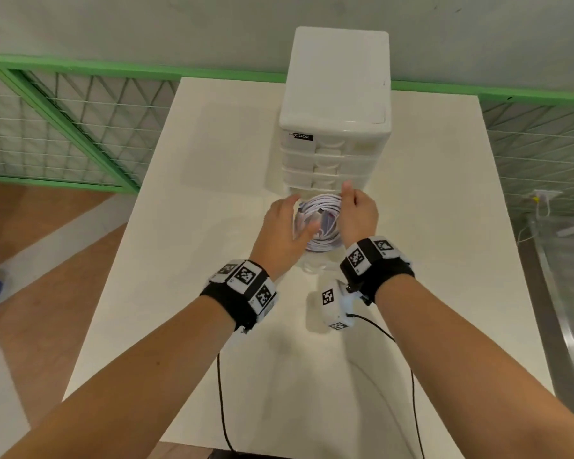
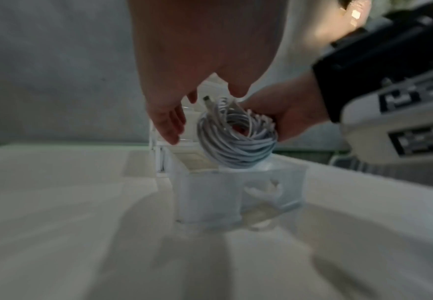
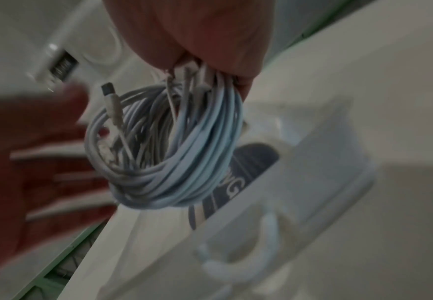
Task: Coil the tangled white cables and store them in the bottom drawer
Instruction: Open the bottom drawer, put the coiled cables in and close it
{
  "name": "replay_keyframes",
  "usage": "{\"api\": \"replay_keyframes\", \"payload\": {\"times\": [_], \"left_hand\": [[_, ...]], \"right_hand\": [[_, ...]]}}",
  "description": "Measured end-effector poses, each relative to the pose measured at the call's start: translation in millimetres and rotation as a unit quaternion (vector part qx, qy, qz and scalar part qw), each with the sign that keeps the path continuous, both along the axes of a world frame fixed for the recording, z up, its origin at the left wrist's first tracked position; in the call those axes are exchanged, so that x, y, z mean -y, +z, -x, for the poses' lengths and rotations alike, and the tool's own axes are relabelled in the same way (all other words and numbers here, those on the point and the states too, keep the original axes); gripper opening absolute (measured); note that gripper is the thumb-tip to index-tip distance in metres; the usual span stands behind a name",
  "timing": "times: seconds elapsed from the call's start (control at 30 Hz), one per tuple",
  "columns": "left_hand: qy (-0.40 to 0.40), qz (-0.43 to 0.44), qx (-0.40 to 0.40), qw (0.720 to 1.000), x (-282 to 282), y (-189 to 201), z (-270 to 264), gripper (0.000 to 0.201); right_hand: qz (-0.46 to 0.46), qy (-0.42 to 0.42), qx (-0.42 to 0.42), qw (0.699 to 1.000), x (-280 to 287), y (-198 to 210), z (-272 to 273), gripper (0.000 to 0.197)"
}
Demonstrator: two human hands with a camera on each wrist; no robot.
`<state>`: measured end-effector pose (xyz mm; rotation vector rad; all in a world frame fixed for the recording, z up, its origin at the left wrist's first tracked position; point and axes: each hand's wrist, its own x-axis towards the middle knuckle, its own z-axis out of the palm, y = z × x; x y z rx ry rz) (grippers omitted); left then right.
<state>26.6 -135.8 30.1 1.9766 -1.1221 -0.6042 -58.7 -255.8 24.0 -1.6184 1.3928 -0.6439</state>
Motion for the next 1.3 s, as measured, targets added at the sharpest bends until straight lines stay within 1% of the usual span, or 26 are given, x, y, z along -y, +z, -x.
{"api": "replay_keyframes", "payload": {"times": [0.03,0.07,0.13,0.2,0.27,0.37,0.43,0.53,0.6,0.7,0.77,0.83,0.93,1.03,1.07,1.13,1.17,1.2,1.27,1.3], "left_hand": [[-0.037,-0.013,0.066,0.997,3,-3,-2,0.072],[-0.073,-0.035,0.137,0.987,6,-7,-3,0.082],[-0.128,-0.106,0.249,0.954,10,-14,-5,0.097],[-0.159,-0.184,0.303,0.921,14,-22,-6,0.102],[-0.174,-0.226,0.317,0.904,20,-29,-6,0.103],[-0.186,-0.233,0.292,0.909,30,-35,-3,0.104],[-0.192,-0.236,0.281,0.91,35,-37,-2,0.103],[-0.209,-0.256,0.271,0.904,42,-38,-1,0.104],[-0.211,-0.263,0.253,0.907,47,-39,1,0.103],[-0.194,-0.248,0.219,0.924,50,-38,2,0.108],[-0.177,-0.23,0.181,0.94,50,-38,1,0.113],[-0.169,-0.211,0.153,0.95,49,-36,-1,0.118],[-0.164,-0.182,0.105,0.964,47,-31,-6,0.118],[-0.169,-0.158,0.051,0.972,42,-27,-18,0.106],[-0.178,-0.15,0.046,0.972,39,-26,-21,0.098],[-0.172,-0.103,0.048,0.978,32,-20,-27,0.071],[-0.147,-0.065,0.057,0.985,30,-14,-30,0.057],[-0.104,-0.025,0.062,0.992,29,-7,-34,0.047],[0.002,0.036,0.039,0.999,34,11,-42,0.034],[0.045,0.059,0.018,0.997,39,21,-47,0.032]], "right_hand": [[-0.016,0.001,-0.008,1.0,0,-5,-7,0.046],[-0.03,0.003,-0.017,0.999,1,-10,-13,0.047],[-0.051,0.012,-0.044,0.998,3,-17,-22,0.05],[-0.067,0.024,-0.069,0.995,7,-20,-27,0.051],[-0.077,0.043,-0.097,0.991,11,-21,-27,0.052],[-0.077,0.052,-0.126,0.988,15,-23,-26,0.049],[-0.072,0.057,-0.116,0.989,16,-24,-24,0.046],[-0.039,0.11,-0.116,0.986,15,-21,-16,0.042],[0.006,0.161,-0.148,0.976,12,-18,-7,0.039],[0.08,0.212,-0.174,0.958,8,-18,7,0.035],[0.125,0.245,-0.189,0.943,6,-23,16,0.038],[0.165,0.278,-0.211,0.922,2,-28,24,0.043],[0.198,0.309,-0.219,0.904,-9,-33,38,0.047],[0.19,0.357,-0.233,0.885,-22,-35,52,0.06],[0.18,0.374,-0.249,0.875,-25,-37,56,0.063],[0.183,0.399,-0.293,0.85,-25,-43,60,0.074],[0.199,0.405,-0.316,0.834,-25,-47,61,0.079],[0.217,0.41,-0.336,0.819,-24,-49,61,0.084],[0.247,0.414,-0.364,0.797,-25,-53,59,0.083],[0.26,0.412,-0.371,0.791,-26,-54,58,0.082]]}}
